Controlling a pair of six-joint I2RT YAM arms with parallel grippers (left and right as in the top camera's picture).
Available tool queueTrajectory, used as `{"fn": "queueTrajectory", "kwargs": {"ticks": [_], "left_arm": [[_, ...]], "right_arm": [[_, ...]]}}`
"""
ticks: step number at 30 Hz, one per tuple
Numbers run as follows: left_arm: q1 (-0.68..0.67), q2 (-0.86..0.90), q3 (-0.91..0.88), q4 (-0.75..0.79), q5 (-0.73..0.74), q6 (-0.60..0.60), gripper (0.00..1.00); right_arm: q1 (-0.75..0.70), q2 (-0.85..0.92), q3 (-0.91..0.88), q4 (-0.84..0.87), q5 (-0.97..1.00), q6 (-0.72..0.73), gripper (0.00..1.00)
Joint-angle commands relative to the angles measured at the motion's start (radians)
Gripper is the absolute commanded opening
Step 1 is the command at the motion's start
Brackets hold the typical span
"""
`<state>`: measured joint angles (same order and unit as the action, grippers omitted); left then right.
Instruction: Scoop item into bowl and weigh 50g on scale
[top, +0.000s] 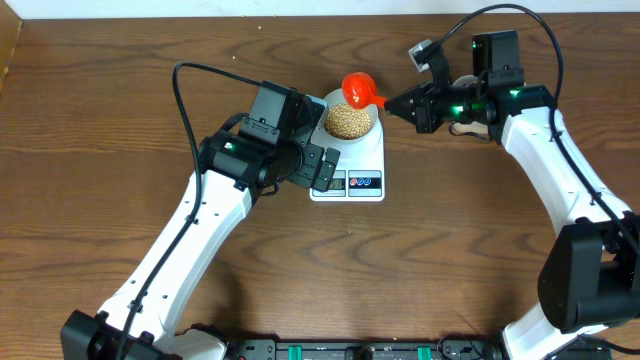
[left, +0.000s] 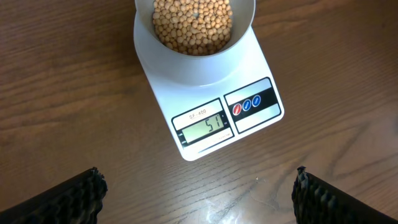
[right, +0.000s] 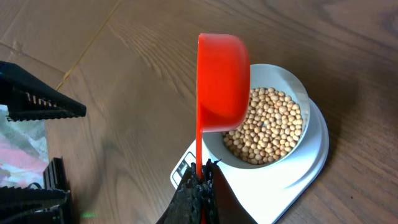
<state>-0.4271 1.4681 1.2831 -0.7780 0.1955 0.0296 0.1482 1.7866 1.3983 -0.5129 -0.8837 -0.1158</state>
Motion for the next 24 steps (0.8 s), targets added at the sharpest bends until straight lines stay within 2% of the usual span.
{"fn": "queueTrajectory", "kwargs": {"ticks": [1, 4, 18, 24], "left_arm": [[0.004, -0.004, -0.01, 0.0, -0.013, -0.001, 0.98], [0.004, -0.004, -0.01, 0.0, -0.013, -0.001, 0.98], [0.004, -0.004, -0.01, 0.0, -0.013, -0.001, 0.98], [0.004, -0.004, -0.01, 0.0, -0.013, -0.001, 0.98]], "right_arm": [[-0.016, -0.021, 0.014, -0.004, -0.029, 0.007, 0.01], [-0.016, -0.021, 0.014, -0.003, -0.014, 0.003, 0.01], [0.114, -0.017, 0.011, -0.009, 0.334, -0.039, 0.01], [0.134, -0.017, 0.011, -0.008, 0.355, -0.047, 0.01]]}}
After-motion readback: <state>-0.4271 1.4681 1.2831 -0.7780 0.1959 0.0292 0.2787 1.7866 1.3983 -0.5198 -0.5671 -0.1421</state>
